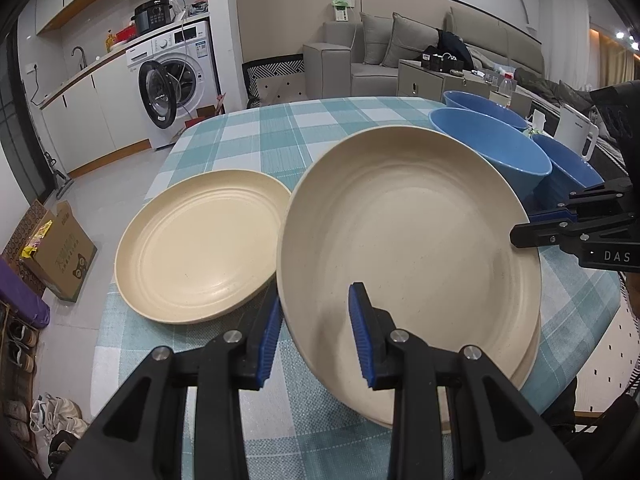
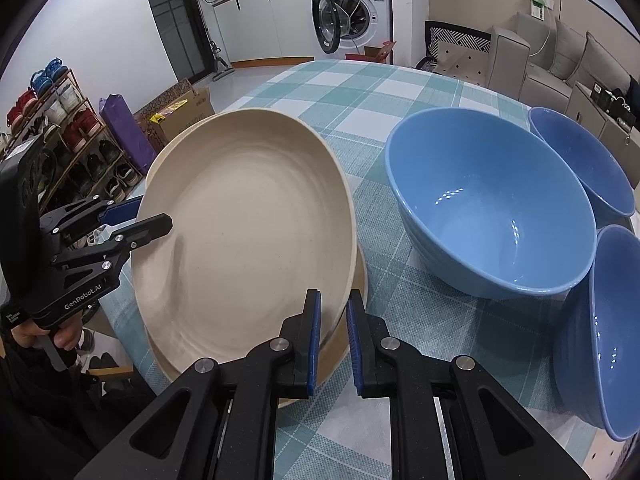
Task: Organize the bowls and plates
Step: 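Carry the plate over and lower it onto the other cream plate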
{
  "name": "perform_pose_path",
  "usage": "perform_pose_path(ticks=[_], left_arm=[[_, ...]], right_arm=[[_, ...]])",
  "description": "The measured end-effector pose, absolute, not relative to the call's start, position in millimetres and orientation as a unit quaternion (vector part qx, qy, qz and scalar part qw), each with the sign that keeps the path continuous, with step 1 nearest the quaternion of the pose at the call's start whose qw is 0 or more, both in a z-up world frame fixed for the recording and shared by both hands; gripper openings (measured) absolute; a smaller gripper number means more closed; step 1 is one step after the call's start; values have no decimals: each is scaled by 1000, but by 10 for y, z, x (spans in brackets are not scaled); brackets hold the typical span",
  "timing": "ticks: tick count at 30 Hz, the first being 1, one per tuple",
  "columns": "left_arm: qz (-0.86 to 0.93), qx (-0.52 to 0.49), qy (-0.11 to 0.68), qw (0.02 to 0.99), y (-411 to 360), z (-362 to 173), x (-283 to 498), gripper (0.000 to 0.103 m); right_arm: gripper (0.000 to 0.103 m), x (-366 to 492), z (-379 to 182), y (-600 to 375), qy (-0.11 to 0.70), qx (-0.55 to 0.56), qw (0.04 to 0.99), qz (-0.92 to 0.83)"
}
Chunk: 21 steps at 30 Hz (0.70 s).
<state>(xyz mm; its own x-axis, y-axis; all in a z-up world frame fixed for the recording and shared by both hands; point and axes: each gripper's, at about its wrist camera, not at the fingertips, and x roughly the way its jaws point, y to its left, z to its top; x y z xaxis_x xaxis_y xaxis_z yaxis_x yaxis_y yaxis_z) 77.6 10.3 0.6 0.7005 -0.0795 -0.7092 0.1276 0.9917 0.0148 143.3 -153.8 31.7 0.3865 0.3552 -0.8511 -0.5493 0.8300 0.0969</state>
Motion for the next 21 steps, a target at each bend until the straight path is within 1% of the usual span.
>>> perform_pose_path(ticks=[21], left_arm=[[-57, 47, 398, 914, 35, -97, 815, 31]], right_arm=[[14, 1446, 126, -1446, 504, -130, 815, 256]])
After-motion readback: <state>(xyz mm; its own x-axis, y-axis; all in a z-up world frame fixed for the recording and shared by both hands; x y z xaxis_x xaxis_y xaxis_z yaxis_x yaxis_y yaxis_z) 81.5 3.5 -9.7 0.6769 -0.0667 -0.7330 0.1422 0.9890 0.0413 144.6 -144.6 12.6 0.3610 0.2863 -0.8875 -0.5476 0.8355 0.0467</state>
